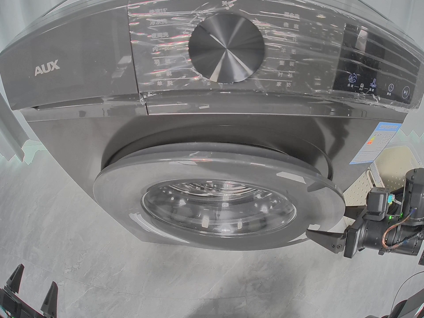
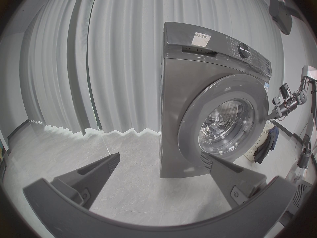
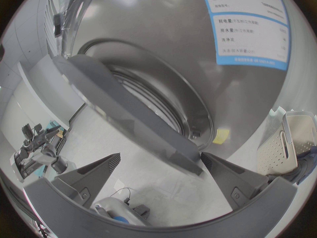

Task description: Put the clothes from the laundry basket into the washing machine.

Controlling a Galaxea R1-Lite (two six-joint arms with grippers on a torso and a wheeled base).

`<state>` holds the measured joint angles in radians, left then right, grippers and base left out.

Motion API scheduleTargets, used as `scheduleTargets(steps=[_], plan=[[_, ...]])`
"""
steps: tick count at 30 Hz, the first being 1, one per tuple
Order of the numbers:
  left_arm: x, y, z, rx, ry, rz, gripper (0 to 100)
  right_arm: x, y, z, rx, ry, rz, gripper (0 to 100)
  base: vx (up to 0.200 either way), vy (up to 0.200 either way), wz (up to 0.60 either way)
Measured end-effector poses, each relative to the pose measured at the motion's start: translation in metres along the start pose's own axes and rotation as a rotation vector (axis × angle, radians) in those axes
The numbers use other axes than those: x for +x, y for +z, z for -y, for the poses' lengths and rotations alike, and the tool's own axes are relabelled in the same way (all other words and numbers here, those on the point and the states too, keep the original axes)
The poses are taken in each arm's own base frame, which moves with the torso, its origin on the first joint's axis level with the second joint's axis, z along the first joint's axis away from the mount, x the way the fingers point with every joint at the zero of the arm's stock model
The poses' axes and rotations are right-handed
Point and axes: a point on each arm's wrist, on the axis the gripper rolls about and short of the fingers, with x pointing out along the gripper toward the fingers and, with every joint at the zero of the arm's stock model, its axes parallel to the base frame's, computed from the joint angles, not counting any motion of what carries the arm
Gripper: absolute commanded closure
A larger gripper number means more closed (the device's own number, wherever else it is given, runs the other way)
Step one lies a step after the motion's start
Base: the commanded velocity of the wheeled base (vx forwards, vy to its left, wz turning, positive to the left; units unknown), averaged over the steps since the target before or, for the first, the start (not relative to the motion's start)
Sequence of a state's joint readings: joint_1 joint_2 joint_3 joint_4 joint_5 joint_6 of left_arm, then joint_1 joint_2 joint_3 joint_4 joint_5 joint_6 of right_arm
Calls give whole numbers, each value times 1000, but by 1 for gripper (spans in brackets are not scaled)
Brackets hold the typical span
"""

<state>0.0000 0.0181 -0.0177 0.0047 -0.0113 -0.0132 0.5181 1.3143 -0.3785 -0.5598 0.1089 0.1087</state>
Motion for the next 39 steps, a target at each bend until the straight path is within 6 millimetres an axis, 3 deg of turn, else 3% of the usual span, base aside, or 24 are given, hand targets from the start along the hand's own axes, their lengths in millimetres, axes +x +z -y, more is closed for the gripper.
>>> scheduleTargets(steps=[6,11,17,27,39], plan=[[0,0,0,0,0,0,0,-7,-5,1,-13,-18,5,0,-33,0,0],[0,0,0,0,0,0,0,-2,10,4,-12,-41,50,0,-200,0,0],[0,0,0,0,0,1,0,7,24,8,-9,-56,72,0,0,0,0],[0,0,0,0,0,0,0,8,-1,0,-18,-10,-19,0,0,0,0],[0,0,0,0,1,2,0,7,3,0,-20,-11,1,0,0,-50,0]])
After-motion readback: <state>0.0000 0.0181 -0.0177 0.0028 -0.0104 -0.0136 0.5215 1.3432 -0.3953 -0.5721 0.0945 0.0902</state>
